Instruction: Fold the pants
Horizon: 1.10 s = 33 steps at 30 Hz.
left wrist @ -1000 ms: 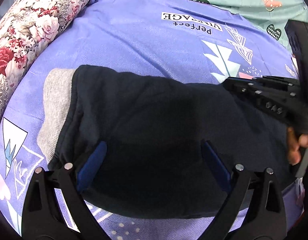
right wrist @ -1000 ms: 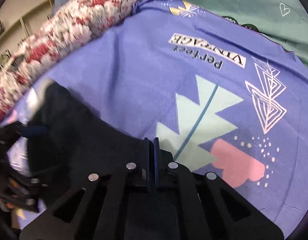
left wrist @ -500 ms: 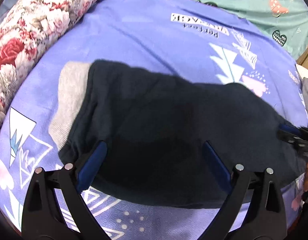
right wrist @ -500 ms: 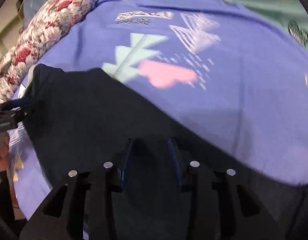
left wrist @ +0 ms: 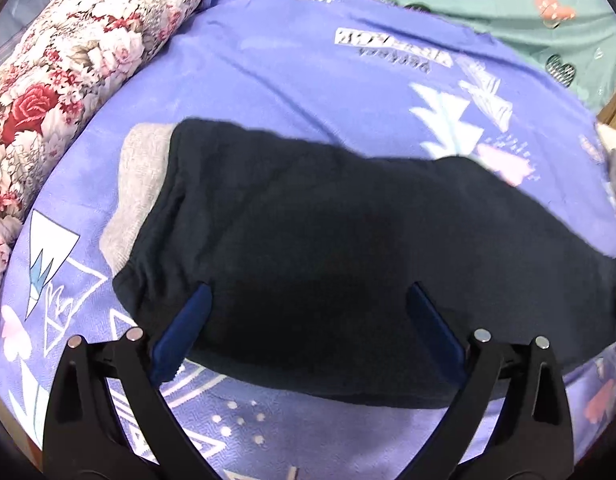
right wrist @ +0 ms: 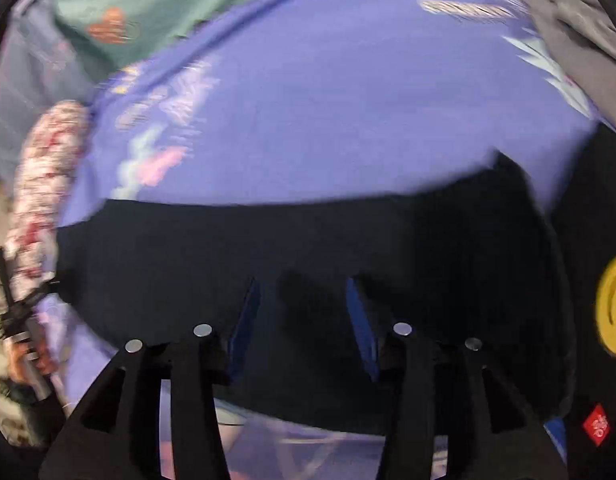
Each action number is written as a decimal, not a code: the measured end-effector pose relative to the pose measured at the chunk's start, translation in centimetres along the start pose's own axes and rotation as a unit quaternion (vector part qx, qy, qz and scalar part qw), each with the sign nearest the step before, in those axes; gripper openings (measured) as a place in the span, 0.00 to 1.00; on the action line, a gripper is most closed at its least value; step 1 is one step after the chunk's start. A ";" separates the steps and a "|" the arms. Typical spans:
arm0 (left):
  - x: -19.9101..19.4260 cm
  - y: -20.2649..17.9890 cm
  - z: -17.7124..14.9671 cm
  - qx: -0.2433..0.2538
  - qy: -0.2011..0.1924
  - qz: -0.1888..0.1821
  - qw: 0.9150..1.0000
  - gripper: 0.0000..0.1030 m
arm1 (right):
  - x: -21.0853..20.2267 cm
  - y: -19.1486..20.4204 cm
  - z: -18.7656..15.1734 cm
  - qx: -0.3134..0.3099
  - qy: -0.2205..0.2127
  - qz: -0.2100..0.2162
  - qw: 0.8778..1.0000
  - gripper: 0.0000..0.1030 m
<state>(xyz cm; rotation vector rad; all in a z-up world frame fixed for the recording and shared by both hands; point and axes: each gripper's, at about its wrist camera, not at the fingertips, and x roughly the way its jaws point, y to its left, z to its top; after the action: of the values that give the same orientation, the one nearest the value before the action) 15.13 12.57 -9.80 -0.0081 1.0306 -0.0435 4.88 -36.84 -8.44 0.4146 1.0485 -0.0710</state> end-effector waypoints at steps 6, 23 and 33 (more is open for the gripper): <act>-1.3 0.2 -0.3 -0.007 -0.005 0.011 1.000 0.96 | -6.8 0.5 -2.1 -0.031 -0.102 -0.027 0.994 0.49; -0.1 -5.9 -2.2 0.078 0.016 -0.021 0.997 0.96 | -4.7 -4.3 -4.6 0.111 -0.042 0.031 0.992 0.61; 0.6 -6.5 -2.1 0.091 0.025 -0.026 0.995 0.98 | -3.9 -4.6 -4.1 0.175 -0.070 0.031 0.982 0.11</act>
<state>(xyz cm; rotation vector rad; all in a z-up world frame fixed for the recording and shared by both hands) 13.44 6.12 -11.20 0.1328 1.0725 -0.1866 -1.65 -40.11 -8.28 0.7503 0.8825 -0.2271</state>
